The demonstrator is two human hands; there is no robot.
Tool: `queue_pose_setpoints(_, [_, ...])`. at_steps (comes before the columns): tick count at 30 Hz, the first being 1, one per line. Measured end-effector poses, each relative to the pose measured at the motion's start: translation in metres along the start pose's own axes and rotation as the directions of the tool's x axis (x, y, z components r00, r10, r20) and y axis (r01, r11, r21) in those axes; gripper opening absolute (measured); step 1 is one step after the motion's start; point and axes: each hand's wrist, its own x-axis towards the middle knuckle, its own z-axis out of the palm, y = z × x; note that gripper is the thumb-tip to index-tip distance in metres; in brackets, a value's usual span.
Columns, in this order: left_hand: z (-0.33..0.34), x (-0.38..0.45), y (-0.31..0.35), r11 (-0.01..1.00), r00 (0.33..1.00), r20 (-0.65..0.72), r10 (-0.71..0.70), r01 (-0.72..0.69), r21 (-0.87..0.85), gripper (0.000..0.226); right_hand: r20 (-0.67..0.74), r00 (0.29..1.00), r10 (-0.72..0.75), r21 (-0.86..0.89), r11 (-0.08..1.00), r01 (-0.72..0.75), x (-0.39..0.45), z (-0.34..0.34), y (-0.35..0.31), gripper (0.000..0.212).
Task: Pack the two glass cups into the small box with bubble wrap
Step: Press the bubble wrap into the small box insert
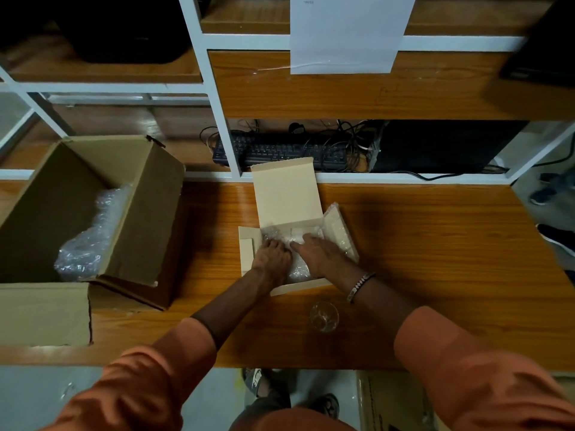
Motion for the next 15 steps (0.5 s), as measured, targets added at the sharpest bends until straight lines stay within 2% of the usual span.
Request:
queue_pose_setpoints(5, [-0.010,-0.004,-0.007,0.995,1.000,0.007,0.027,-0.026,-0.100,0.064,0.039,0.999,0.006,0.007,1.000,-0.006,0.004,0.000,0.000,0.079])
queue_pose_setpoints(7, [-0.016,-0.009,-0.011,0.995,0.999,-0.029,0.022,-0.025,-0.093,0.046,0.087,0.996,0.008,0.049,0.999,-0.012,0.008,-0.002,0.001,0.071])
queue_pose_setpoints(9, [-0.023,-0.012,-0.012,1.000,0.998,-0.066,0.021,-0.021,-0.010,0.031,0.161,0.987,0.004,0.117,0.993,-0.024,0.014,-0.004,0.002,0.059])
queue_pose_setpoints(11, [-0.026,-0.012,-0.012,0.998,0.998,-0.065,0.005,-0.001,0.065,0.035,0.188,0.982,0.006,0.164,0.986,-0.037,0.016,-0.012,0.001,0.051])
queue_pose_setpoints(15, [-0.015,-0.003,-0.014,0.995,0.998,-0.028,-0.056,0.058,0.080,0.052,0.066,0.997,0.032,0.117,0.992,-0.040,0.009,-0.010,0.003,0.051])
